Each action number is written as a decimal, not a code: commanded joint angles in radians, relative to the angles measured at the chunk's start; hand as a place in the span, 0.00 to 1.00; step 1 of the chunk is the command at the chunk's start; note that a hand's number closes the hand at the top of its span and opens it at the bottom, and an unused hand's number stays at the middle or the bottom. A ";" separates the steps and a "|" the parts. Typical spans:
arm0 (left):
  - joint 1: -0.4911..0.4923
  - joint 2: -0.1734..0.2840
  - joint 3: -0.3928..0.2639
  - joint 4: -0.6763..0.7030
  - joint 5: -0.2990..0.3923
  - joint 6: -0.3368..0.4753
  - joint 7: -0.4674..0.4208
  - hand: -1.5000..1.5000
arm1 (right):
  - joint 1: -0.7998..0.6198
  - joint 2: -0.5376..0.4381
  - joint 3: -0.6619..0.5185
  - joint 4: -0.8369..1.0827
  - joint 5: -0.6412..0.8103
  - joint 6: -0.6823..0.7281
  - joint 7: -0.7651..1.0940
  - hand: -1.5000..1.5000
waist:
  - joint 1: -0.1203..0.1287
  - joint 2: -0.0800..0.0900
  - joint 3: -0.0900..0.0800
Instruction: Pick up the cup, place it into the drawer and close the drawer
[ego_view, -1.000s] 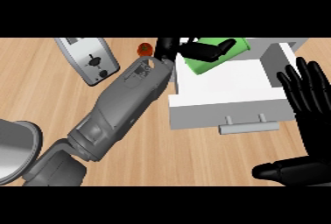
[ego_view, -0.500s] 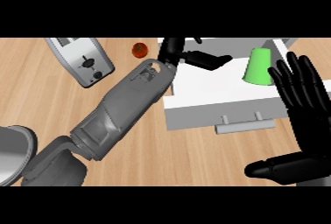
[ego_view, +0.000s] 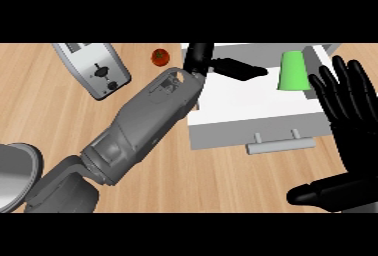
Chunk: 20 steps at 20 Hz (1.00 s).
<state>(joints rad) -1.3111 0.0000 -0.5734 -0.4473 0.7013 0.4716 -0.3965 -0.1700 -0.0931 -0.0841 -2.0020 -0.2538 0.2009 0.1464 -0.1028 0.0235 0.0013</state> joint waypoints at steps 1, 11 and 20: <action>0.050 0.000 0.035 -0.047 0.060 -0.056 -0.108 0.00 | 0.000 -0.014 -0.031 -0.019 -0.066 0.011 0.033 0.00 | 0.034 -0.009 -0.001; 0.083 0.062 0.148 -0.132 0.094 -0.108 -0.068 0.00 | 0.052 -0.106 -0.030 -0.045 -0.069 0.124 0.039 1.00 | 0.101 -0.024 -0.002; 0.401 0.227 0.153 -0.497 0.109 -0.063 0.003 0.00 | 0.209 -0.166 0.030 -0.152 0.134 0.204 -0.019 1.00 | 0.127 -0.036 -0.002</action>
<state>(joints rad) -1.0348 0.1675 -0.4264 -0.8223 0.8048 0.4052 -0.4136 -0.0307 -0.2435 -0.0874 -2.1104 -0.1921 0.3692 0.1536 0.0224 -0.0110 -0.0004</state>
